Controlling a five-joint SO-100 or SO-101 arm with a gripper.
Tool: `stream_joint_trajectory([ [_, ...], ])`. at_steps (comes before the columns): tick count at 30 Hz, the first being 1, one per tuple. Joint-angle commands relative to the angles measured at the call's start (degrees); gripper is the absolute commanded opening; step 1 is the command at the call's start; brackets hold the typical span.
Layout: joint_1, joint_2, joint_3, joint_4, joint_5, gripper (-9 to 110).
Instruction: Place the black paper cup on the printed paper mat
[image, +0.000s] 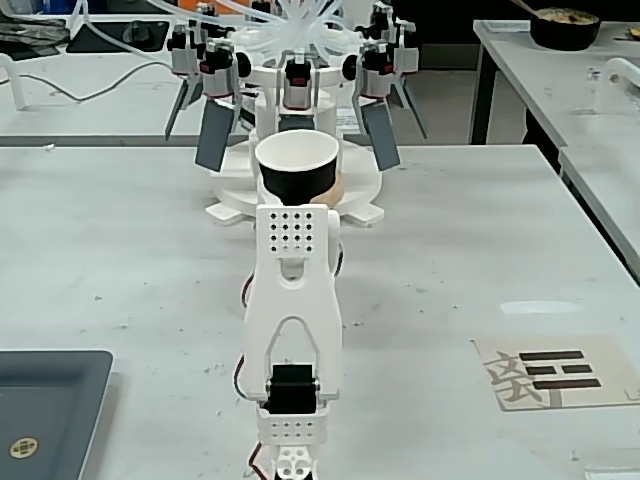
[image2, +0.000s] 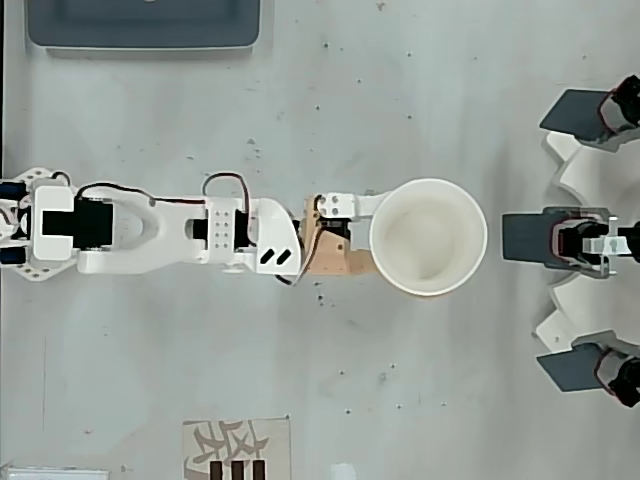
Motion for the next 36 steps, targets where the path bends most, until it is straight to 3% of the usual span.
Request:
stream_joint_trajectory([
  [1, 0.26, 5.27, 0.35, -1.85, 0.44, 12],
  [36, 1.85, 44.12, 45.62, -4.22, 2.90, 12],
])
